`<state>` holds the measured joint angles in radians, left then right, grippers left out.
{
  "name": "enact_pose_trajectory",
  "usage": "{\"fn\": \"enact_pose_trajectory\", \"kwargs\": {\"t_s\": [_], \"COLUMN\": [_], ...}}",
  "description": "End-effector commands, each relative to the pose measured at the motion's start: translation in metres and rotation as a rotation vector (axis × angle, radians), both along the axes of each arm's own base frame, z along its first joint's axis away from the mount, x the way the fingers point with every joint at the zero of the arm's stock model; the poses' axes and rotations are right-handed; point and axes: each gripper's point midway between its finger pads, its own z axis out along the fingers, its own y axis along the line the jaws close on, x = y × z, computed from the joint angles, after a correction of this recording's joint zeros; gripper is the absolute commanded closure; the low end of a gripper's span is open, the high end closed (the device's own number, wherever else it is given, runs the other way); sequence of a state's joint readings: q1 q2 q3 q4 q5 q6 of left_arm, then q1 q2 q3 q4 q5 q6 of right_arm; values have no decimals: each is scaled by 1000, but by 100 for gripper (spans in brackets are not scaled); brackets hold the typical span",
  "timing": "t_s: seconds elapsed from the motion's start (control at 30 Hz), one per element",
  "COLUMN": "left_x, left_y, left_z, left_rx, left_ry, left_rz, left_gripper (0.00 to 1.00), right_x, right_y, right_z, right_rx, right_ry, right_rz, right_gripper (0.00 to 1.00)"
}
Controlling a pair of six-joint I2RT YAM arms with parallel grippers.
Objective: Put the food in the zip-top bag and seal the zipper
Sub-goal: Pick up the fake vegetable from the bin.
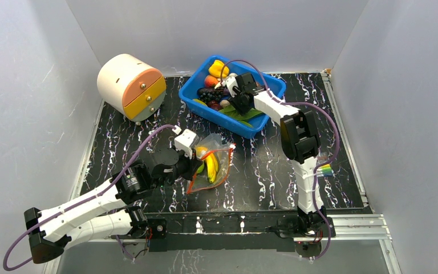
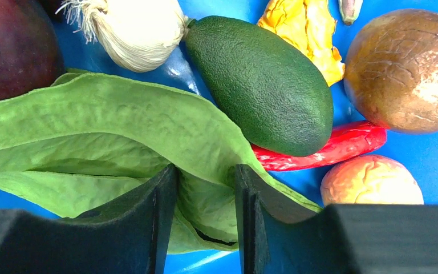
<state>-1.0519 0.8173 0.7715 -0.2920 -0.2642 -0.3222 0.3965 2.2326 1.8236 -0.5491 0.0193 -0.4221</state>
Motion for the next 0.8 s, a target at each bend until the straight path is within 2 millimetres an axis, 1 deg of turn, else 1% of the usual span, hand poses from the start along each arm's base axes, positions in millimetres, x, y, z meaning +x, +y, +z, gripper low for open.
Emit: {"fn": "enact_pose_trajectory", "kwargs": {"t_s": [0.0, 0.13, 0.17, 0.27, 0.43, 0.57, 0.77], "left_x": [4, 4, 5, 6, 6, 4, 6], "left_y": [6, 5, 5, 4, 4, 4, 11], "left_z": [3, 3, 4, 6, 7, 8, 8], "left_rx": [-4, -19, -22, -23, -27, -40, -32], "left_ry": [-1, -3, -4, -5, 2, 5, 11], "left_rz": [43, 50, 51, 51, 57, 58, 97], "left_gripper": [100, 100, 100, 100, 100, 100, 100], "right_x": [2, 3, 4, 5, 5, 3, -1], "right_y": [1, 4, 4, 5, 2, 3, 3], "right_z": [25, 59, 71, 90, 109, 119, 134], "right_rx": [32, 76, 85, 104, 115, 133, 162], "right_ry": [-24, -108, -134, -183, -229, -247, -266], "right_rz": [41, 49, 48, 50, 36, 33, 21], "right_gripper": [64, 71, 72, 74, 77, 79, 80]}}
